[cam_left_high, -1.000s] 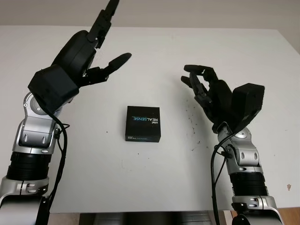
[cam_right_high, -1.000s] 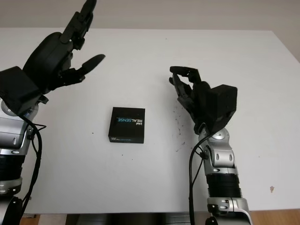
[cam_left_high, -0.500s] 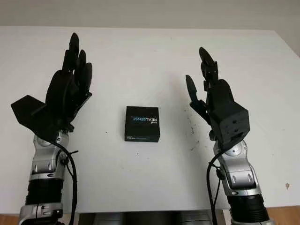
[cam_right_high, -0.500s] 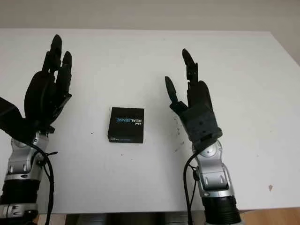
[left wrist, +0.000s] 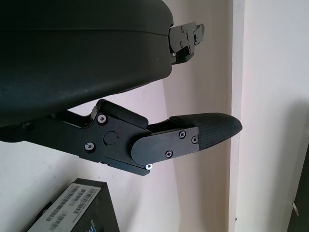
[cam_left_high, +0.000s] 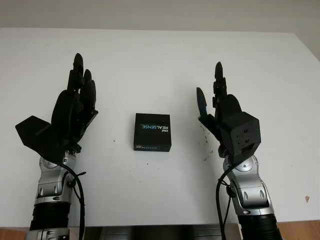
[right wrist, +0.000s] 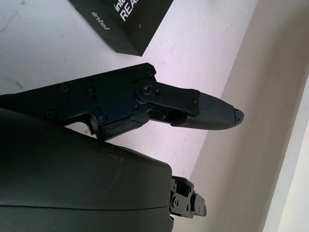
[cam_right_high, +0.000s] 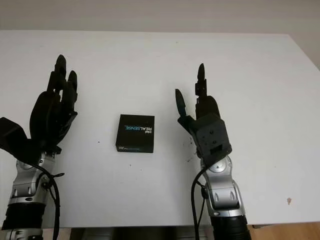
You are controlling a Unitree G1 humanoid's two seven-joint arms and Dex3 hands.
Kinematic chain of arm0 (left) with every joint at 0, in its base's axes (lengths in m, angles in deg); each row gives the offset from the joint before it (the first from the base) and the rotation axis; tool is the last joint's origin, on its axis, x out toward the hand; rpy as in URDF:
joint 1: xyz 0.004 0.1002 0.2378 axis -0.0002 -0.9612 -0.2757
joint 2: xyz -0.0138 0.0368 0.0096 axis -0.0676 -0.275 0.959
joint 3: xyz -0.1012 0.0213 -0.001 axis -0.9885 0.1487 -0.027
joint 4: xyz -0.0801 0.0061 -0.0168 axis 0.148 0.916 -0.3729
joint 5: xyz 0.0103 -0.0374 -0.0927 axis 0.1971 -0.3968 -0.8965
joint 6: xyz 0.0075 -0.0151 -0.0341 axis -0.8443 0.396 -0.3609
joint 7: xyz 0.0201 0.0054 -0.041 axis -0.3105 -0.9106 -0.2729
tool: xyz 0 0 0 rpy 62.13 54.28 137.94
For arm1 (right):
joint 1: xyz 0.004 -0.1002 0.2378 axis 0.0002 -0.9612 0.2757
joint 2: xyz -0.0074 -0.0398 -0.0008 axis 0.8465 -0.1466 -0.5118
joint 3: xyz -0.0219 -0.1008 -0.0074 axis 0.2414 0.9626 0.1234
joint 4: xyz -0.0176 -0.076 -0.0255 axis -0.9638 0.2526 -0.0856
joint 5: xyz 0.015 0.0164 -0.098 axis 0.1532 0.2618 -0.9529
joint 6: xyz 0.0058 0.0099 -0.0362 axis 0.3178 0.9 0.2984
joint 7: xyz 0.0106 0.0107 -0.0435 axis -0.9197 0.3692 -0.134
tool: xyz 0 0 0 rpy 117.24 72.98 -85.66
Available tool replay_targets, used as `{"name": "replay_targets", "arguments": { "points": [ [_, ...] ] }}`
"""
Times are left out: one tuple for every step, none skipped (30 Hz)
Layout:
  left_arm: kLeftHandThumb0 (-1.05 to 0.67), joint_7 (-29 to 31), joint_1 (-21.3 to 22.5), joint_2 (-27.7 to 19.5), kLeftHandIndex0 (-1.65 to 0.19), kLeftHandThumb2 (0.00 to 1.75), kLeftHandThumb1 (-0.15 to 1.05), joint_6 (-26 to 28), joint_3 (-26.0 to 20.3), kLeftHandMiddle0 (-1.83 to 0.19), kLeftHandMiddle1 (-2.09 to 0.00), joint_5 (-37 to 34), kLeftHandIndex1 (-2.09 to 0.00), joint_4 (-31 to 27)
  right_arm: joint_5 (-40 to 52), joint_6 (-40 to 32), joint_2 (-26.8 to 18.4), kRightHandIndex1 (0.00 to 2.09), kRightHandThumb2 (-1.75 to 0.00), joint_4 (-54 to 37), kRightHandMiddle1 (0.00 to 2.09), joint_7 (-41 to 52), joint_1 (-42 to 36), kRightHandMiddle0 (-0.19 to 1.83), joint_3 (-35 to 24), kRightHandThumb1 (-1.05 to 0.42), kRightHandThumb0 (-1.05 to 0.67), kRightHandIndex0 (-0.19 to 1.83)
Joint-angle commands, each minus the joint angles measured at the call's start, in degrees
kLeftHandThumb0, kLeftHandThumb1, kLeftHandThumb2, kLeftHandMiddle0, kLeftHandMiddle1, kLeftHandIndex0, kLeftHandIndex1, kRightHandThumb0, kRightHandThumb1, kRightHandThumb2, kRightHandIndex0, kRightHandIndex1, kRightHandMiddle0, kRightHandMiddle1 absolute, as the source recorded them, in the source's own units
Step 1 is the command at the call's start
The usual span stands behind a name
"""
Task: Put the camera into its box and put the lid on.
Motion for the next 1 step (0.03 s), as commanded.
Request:
{"name": "replay_targets", "arguments": {
  "points": [
    [-0.77,-0.1,-1.2,0.0,0.19,0.63,1.05,0.6,0.5,0.19,0.00,0.3,0.00,-2.2,0.6,-0.5,0.1,0.00,-0.60,-1.7,0.00,0.3,-1.1,-0.19,-0.3,-1.05,-0.81,-0.19]
  ]
}}
